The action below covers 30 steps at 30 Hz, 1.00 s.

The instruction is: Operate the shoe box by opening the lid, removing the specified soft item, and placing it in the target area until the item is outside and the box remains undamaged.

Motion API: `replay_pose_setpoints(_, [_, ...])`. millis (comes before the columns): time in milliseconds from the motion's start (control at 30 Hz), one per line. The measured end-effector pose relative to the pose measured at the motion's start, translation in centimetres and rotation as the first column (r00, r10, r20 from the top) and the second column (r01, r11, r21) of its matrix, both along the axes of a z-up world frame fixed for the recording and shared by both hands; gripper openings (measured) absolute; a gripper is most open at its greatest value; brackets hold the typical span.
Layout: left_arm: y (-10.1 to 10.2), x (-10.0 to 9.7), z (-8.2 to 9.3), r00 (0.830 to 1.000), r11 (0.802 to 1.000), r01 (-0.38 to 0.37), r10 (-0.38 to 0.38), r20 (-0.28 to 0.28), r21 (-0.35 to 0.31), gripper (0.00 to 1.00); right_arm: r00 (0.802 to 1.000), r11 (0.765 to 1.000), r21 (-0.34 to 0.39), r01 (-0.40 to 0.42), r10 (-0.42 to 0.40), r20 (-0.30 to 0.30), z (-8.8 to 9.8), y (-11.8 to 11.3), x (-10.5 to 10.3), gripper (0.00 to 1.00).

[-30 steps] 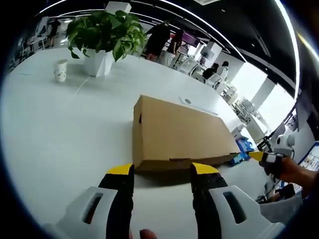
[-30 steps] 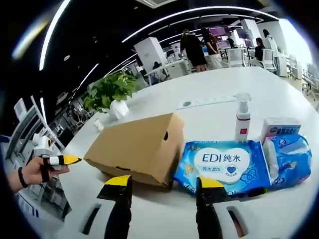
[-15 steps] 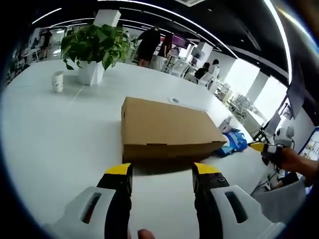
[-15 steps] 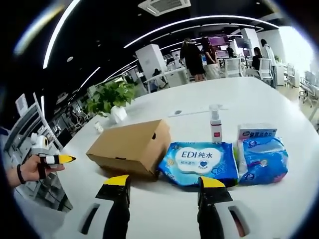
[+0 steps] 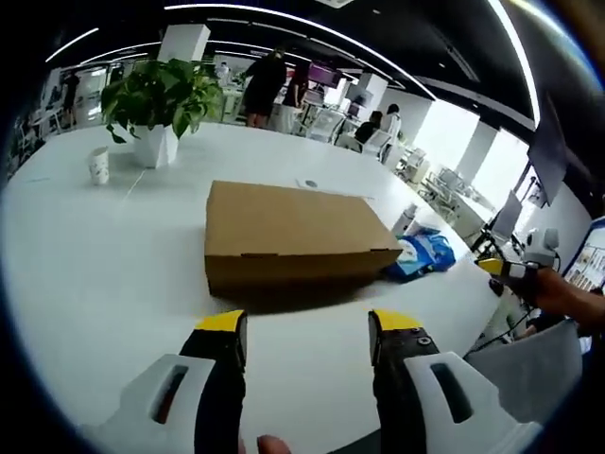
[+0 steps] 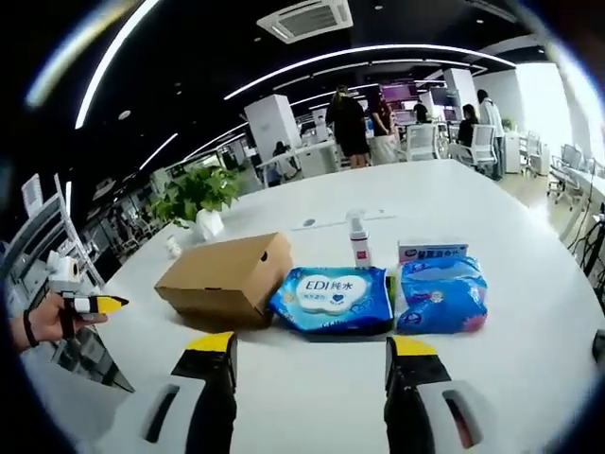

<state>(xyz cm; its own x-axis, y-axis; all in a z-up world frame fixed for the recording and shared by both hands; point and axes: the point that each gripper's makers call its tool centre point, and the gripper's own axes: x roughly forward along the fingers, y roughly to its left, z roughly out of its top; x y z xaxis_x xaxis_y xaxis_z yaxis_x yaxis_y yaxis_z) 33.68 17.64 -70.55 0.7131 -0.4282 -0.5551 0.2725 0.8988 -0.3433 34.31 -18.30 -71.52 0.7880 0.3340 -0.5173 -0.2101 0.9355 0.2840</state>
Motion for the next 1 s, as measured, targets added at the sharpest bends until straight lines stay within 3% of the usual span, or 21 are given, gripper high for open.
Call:
replay_pose_setpoints(300, [-1.3, -0.5, 0.5, 1.0, 1.0, 0.001, -0.001, 0.002, -0.009, 0.53, 0.998, 0.998, -0.009, 0.064, -0.064, 0.019, 1.2, -0.4, 0.0, 0.63])
replay_pose_setpoints(533, [-1.5, -0.1, 0.5, 0.999, 0.998, -0.043, 0.043, 0.009, -0.038, 0.53, 0.998, 0.997, -0.028, 0.068, -0.067, 0.021, 1.1, -0.2, -0.4, 0.63])
replay_pose_setpoints(1000, [-2.6, -0.5, 0.1, 1.0, 1.0, 0.019, -0.019, 0.019, 0.021, 0.54, 0.998, 0.997, -0.035, 0.066, -0.065, 0.018, 0.8, 0.0, -0.7, 0.64])
